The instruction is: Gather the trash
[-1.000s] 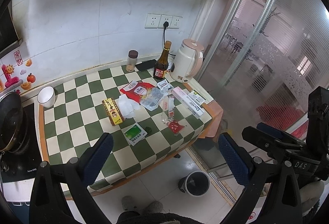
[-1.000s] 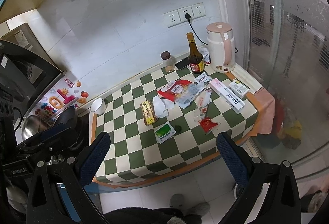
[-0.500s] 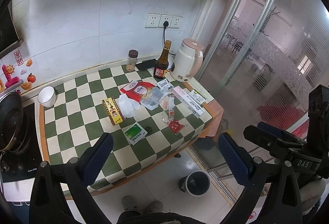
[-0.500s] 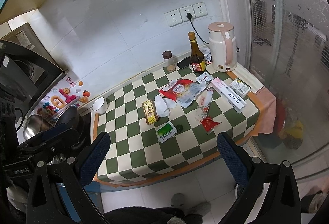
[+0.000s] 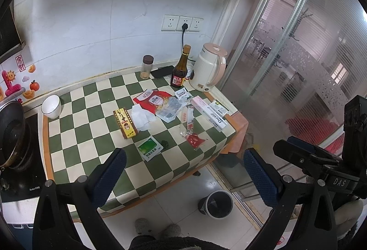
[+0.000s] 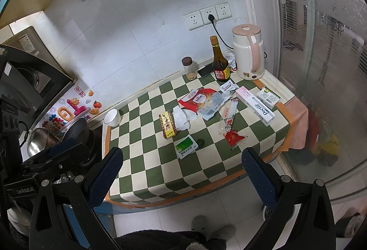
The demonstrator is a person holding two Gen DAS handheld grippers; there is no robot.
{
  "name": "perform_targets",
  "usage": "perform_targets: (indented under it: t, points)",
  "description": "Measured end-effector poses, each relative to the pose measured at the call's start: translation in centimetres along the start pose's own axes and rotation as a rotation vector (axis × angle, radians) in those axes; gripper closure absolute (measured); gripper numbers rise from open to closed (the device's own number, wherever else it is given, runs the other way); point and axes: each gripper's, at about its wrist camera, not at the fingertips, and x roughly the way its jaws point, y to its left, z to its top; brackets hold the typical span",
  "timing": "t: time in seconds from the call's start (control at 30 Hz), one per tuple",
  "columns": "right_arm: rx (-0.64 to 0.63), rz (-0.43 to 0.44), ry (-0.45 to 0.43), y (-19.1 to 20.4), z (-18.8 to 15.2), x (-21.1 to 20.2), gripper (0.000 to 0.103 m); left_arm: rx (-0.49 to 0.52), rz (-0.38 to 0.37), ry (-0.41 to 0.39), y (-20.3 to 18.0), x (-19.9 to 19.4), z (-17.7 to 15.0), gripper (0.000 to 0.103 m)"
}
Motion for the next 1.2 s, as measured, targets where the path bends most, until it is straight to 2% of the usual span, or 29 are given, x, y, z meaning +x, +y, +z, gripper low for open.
perform_targets:
  t: [1.0,1.03,1.1,1.17,1.2]
  points:
    - [-0.015,0.024,0.005,1.3,0.1,-0.1,0.0,0.0,0.005,-0.007,0.8,-0.9,-0.1,0.0]
    - [-0.016,0.028,0.005,1.2,0.0,-0.1,0.0,0.001,0.011,-0.009,0.9,-0.9,-0.1,0.0]
    - [-0.014,0.026,0.004,1.2,0.0,-0.1,0.0,0.021,0.075,-0.031,1.0,-0.9,0.0,0.0]
    - [0.003,0.006,-0.005,0.6,0.1,0.0,0.0,0.052,0.208,-0.06,1.3,-0.2,0.4,0.0]
    - [0.016,-0.008,-0.004,-0.1,0.1,0.2,0.0,0.057,0.245,-0.064,1.5,0.1,0.6,0.0]
